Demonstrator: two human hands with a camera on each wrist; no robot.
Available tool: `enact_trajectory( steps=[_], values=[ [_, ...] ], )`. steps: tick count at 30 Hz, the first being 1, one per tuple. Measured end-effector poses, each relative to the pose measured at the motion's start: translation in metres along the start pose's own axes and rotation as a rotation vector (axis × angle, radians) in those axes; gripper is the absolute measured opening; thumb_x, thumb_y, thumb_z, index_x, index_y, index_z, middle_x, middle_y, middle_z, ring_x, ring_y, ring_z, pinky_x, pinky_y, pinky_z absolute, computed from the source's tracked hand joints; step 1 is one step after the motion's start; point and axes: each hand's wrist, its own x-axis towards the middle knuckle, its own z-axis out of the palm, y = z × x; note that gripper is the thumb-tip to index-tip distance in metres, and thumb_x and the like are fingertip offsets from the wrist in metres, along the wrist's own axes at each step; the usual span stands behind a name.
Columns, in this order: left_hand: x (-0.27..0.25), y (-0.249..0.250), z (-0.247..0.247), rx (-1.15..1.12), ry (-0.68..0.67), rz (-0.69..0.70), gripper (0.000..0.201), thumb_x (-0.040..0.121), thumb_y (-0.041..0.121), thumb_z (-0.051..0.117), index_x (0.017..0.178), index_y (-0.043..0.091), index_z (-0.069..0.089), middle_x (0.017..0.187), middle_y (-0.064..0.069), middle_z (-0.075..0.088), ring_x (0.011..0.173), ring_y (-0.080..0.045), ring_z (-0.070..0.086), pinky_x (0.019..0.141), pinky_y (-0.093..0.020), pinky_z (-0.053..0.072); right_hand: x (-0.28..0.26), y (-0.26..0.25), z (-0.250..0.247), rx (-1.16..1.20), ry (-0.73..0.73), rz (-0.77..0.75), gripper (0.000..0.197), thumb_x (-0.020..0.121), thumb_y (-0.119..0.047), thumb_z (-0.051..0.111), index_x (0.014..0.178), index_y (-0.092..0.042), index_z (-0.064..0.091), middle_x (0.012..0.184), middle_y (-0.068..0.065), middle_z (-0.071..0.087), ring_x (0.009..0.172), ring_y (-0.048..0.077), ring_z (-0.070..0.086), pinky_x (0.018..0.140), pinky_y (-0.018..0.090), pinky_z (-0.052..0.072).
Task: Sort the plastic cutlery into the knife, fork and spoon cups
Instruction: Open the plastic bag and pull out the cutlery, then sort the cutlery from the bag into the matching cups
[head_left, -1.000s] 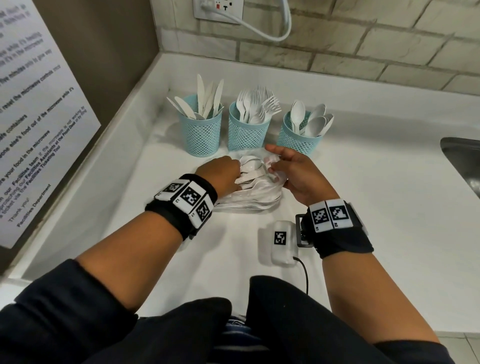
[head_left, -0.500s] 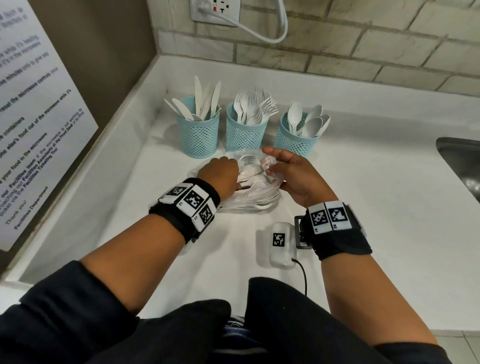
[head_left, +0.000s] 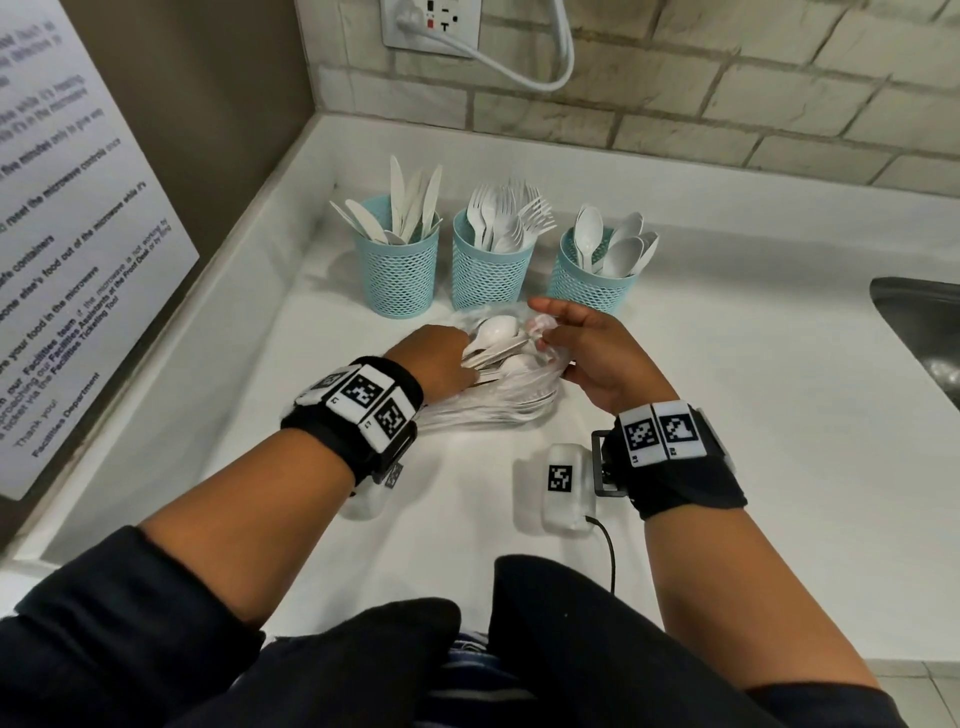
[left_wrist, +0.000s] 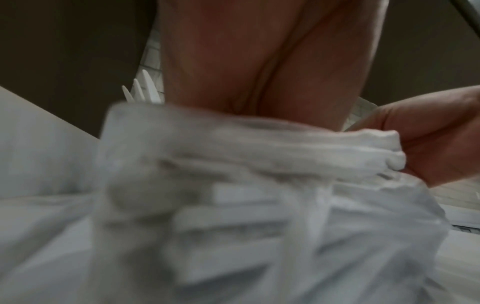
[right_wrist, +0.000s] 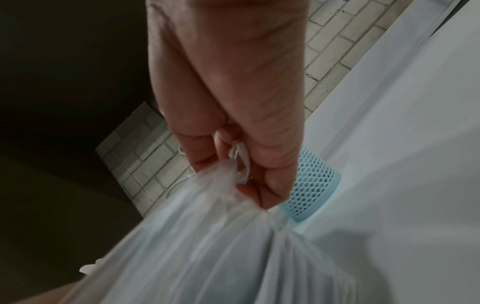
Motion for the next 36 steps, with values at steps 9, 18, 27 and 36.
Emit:
enact_trajectory(
  steps=[9,18,27,36],
  values=[
    [-0.001,-0.010,-0.013,-0.173,-0.046,-0.008,0.025,0.093,0.024,0.052,0.104,0.003,0.061,0.098,-0.012,0.061,0.097,-0.029,0.056,0.069,-0.023,0.033,0.002,-0.005,-0.003,-0.006,0.044,0.008,0.039,0.088,0.006,0.046,0.117,-0.015,0.060,0.080,-0.002,0.063,0.057,0.003,0.056,0.055,0.014,0.048],
    [-0.002,-0.017,-0.012,-0.745,-0.102,-0.023,0.016,0.092,0.012,0.057,0.076,0.013,0.059,0.072,-0.002,0.065,0.046,0.002,0.059,0.059,-0.012,0.052,0.007,-0.002,-0.003,-0.099,0.119,0.006,0.039,0.084,0.008,0.049,0.114,-0.013,0.062,0.080,0.000,0.061,0.067,0.010,0.053,0.061,0.021,0.044],
    [-0.004,-0.012,-0.039,-1.131,0.022,0.072,0.016,0.095,0.006,0.048,0.108,0.005,0.055,0.067,0.004,0.071,0.060,-0.003,0.067,0.063,-0.014,0.055,0.001,-0.032,0.013,-0.424,0.232,-0.387,0.046,0.095,-0.031,0.052,0.135,-0.010,0.047,0.127,0.005,0.057,0.115,0.011,0.052,0.105,0.028,0.037],
    [-0.005,-0.001,-0.041,-1.406,-0.059,0.053,0.013,0.096,0.013,0.044,0.096,0.012,0.058,0.067,0.002,0.072,0.061,-0.008,0.069,0.061,-0.021,0.058,0.016,-0.045,0.047,-0.178,-0.036,-0.286,0.025,0.091,-0.025,0.059,0.111,-0.011,0.063,0.108,0.008,0.068,0.100,0.019,0.064,0.097,0.039,0.048]
  ],
)
